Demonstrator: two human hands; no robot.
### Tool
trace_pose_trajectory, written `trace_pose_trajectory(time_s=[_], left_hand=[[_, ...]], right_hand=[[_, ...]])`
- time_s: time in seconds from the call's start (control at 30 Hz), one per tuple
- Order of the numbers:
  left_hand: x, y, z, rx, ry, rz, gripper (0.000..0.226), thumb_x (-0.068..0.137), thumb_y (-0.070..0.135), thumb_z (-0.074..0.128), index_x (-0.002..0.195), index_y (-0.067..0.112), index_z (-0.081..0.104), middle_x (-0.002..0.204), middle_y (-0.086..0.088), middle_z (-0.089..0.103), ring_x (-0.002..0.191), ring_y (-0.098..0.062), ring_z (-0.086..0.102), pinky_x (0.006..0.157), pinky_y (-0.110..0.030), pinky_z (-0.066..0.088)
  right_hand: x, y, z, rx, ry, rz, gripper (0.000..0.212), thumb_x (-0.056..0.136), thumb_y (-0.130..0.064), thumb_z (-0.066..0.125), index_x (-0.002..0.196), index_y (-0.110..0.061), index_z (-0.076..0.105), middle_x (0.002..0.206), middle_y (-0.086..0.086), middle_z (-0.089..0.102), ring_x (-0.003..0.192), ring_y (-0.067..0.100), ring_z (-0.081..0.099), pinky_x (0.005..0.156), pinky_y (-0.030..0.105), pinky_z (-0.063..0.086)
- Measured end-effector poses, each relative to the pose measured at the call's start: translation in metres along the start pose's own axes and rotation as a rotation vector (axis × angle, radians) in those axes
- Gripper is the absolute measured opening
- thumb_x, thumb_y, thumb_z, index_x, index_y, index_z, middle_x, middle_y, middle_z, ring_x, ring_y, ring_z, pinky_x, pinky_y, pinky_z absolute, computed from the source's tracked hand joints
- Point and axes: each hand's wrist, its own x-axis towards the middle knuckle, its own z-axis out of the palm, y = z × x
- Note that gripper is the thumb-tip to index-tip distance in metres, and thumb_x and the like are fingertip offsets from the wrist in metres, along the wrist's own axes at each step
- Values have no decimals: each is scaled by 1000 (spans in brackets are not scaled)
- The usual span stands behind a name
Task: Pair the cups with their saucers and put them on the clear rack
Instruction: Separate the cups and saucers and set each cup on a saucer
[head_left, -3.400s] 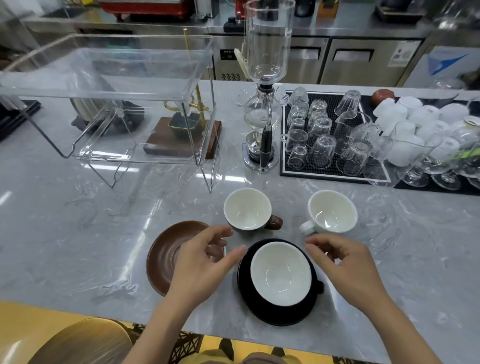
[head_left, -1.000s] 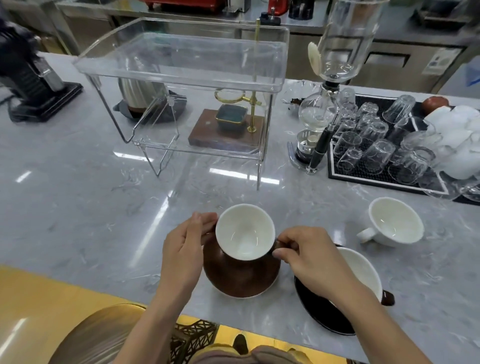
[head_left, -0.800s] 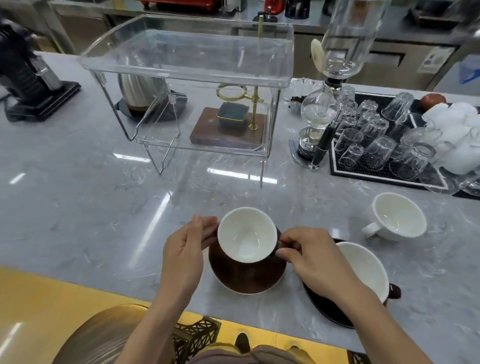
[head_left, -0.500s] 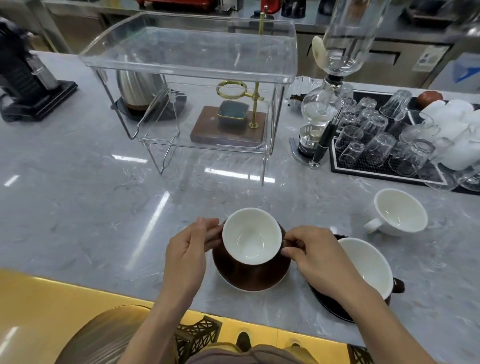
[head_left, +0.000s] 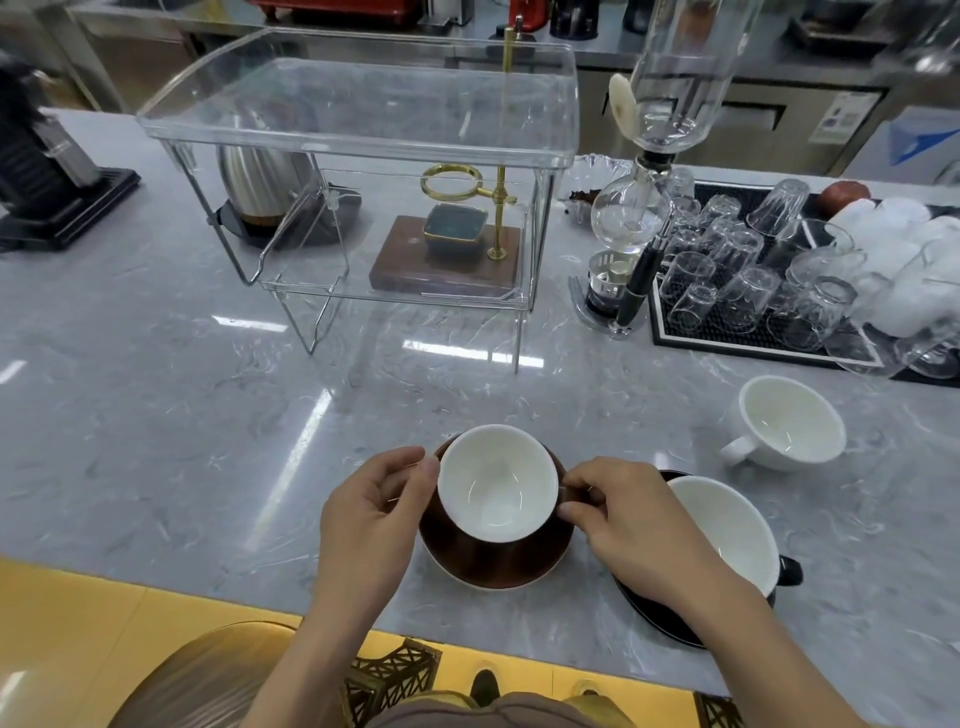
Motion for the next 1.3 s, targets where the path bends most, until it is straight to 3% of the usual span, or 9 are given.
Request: trace_pose_trajectory(time_s=[0.17,0.3,0.4,0.6,0.7,0.87,1.03,1.2,1.3], left_hand=[[2,2,0,40,37,21,40,73,58,71,105,33,73,90,24,76,88,4,70,64,-6,53],[7,-2,-5,89,85,18,28,78,52,74,97,31,76,84,16,77,85,3,70,65,-14,56],[8,-5,-5,117,68,-28,27,81,52,73,97,31,76,89,12,76,84,-6,71,71,-23,56],[3,-16,-3,81,39,-148,38,74,63,73,94,31,74,83,15,76,84,-11,72,78,-41,63],[3,-19,-3,55,36,-190,36,74,59,79,94,29,75,84,15,76,86,-15,73,82,-44,62],[2,-15,-4,56,11,-242,41,68,56,84,97,29,73,92,3,75,85,-18,73,80,-43,62],[2,-14,-5,13,-16,-280,55,59,55,90,101,24,72,99,-5,72,89,-24,72,84,-46,62],[1,-14,-5,-47,-64,-309,69,52,60,84,105,19,71,99,-7,74,90,-22,74,66,-27,62],[1,-15,-4,-80,-77,-327,68,52,59,84,103,17,71,96,-8,76,86,-23,77,65,-29,63]], right_hand=[[-1,2,-8,-14,-52,-32,17,89,-29,66,98,-19,76,90,-7,71,83,7,65,79,30,55],[5,7,-23,88,33,20,28,92,-34,64,118,-28,72,96,-19,68,85,-4,66,76,13,49],[19,10,-27,136,52,65,18,95,-30,61,109,-30,72,88,-25,65,82,-1,65,70,8,44],[38,6,-21,180,-55,111,10,95,-32,58,97,-33,68,93,-10,71,83,10,69,86,39,59],[42,4,-16,208,-102,131,12,94,-39,58,90,-32,67,88,-7,72,81,11,69,85,43,60],[43,2,-12,238,-164,174,31,91,-52,56,101,-25,69,75,-3,76,72,11,72,84,42,60],[44,3,-9,208,-159,193,50,88,-54,61,125,-22,61,86,-6,73,80,7,70,88,39,58],[45,4,-5,255,-173,217,51,88,-53,62,127,-20,60,90,-6,72,77,9,73,83,38,62],[45,4,-5,287,-175,230,48,88,-51,63,124,-19,62,91,-4,72,76,10,73,76,35,64]])
